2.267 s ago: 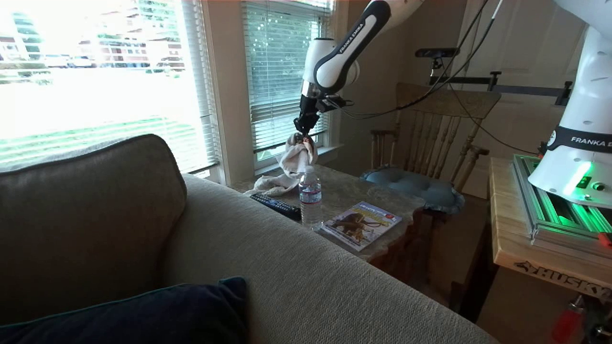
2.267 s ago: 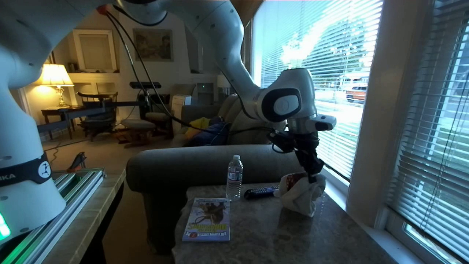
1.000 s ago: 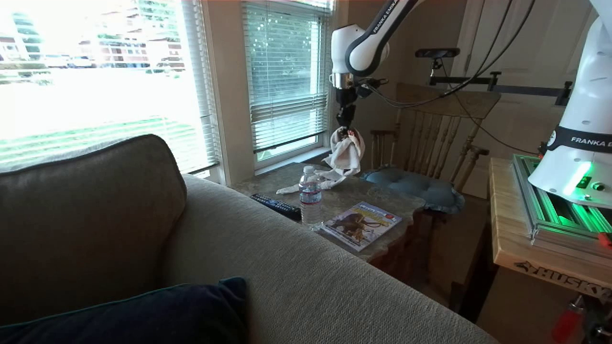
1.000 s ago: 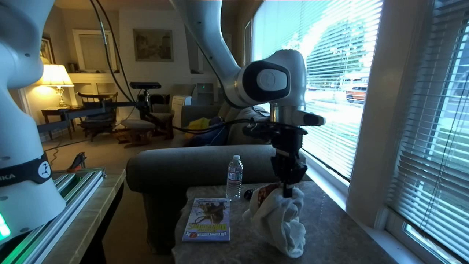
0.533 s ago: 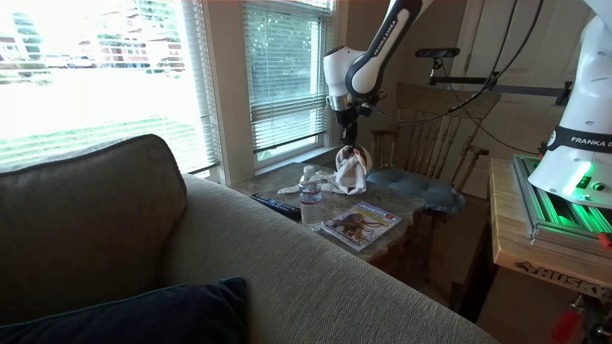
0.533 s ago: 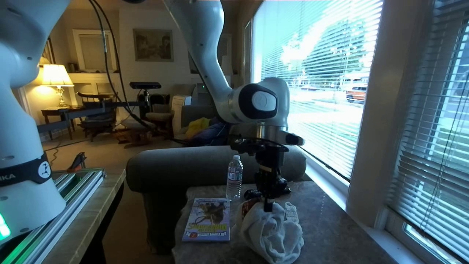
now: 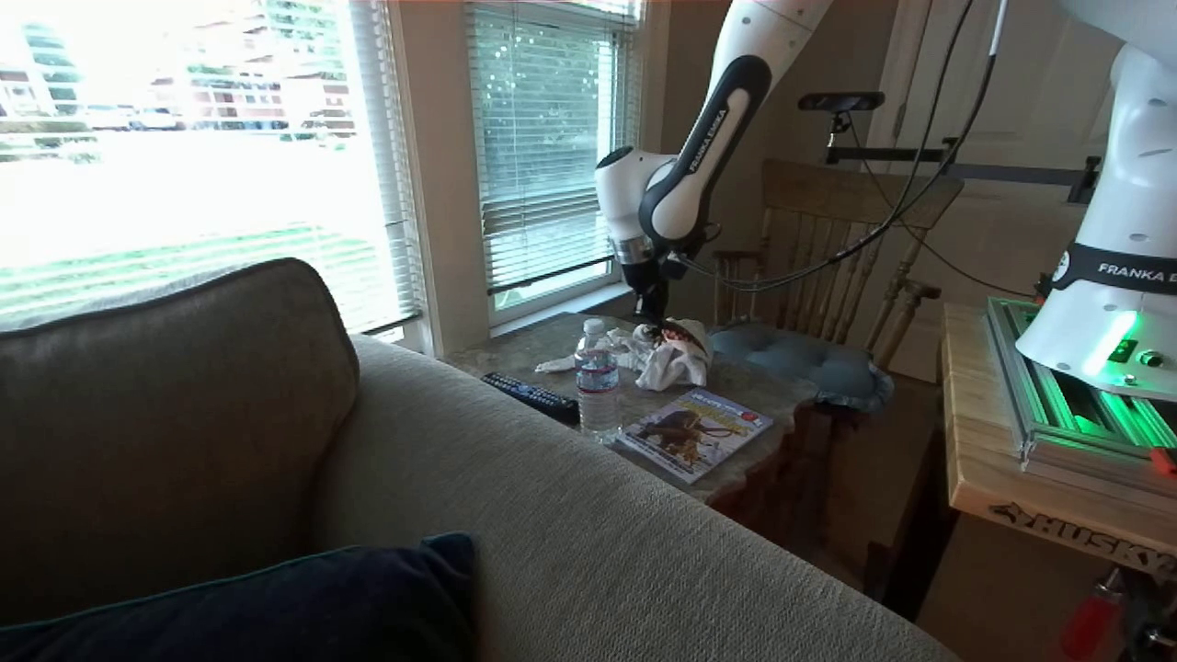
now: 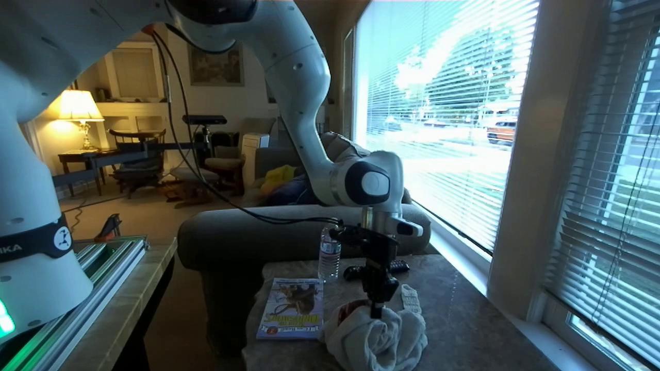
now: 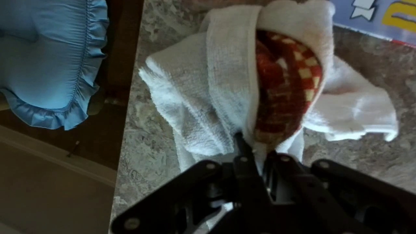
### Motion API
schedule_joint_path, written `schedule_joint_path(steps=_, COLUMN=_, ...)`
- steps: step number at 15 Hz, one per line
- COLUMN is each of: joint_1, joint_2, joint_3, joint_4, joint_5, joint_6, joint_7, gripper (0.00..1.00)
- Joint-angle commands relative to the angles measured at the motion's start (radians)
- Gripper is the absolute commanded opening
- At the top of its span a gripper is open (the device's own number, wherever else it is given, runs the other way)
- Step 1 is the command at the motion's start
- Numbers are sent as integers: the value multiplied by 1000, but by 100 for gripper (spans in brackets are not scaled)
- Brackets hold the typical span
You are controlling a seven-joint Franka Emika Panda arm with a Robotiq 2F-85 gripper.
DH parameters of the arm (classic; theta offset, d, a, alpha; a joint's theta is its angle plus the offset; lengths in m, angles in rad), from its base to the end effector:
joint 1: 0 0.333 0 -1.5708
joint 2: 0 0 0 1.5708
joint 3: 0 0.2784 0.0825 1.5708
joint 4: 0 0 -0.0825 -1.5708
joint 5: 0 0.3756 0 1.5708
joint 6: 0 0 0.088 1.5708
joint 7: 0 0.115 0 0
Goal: Use the tea towel to wipe the table
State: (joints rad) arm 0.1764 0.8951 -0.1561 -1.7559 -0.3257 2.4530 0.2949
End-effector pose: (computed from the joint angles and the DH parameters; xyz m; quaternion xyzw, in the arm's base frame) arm 0.5856 0.0067 0.0264 0.9831 0.0224 -0.0730 0.1665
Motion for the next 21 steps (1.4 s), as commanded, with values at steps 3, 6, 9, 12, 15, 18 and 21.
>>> schedule_joint_path(steps=3, joint_1=-13, joint_2=196, joint_3=26, joint_4=263, joint_5=122, joint_6=-35, joint_7=40, gripper=3)
schedule_joint_path(steps=6, joint_1=-22, joint_2=279, joint_3=37, joint_4=393, joint_5=188, joint_6=-43, joint_7=54, gripper=3)
schedule_joint_path(steps=9, joint_1=-29, joint_2=321, joint_3=47, joint_4=496, joint_5=237, joint_6=-53, joint_7=68, gripper=3)
schedule_joint_path(steps=12, joint_1=-39, joint_2=357, joint_3=61, joint_4=595, joint_5=279, joint_6=-46, joint_7=85, gripper=3)
schedule_joint_path(steps=15, joint_1=-46, joint_2=387, joint_3=73, joint_4=684, joint_5=310, joint_6=-46, joint_7=101, gripper=3)
schedule_joint_path(steps=18, joint_1=-49, joint_2=405, joint_3=77, joint_4=748, joint_5=331, joint_6=-28, joint_7=124, gripper=3)
schedule_joint_path(steps=21, joint_1=-67, joint_2=385, joint_3=101, joint_4=765, joint_5=360, joint_6=-16, joint_7=123, gripper=3)
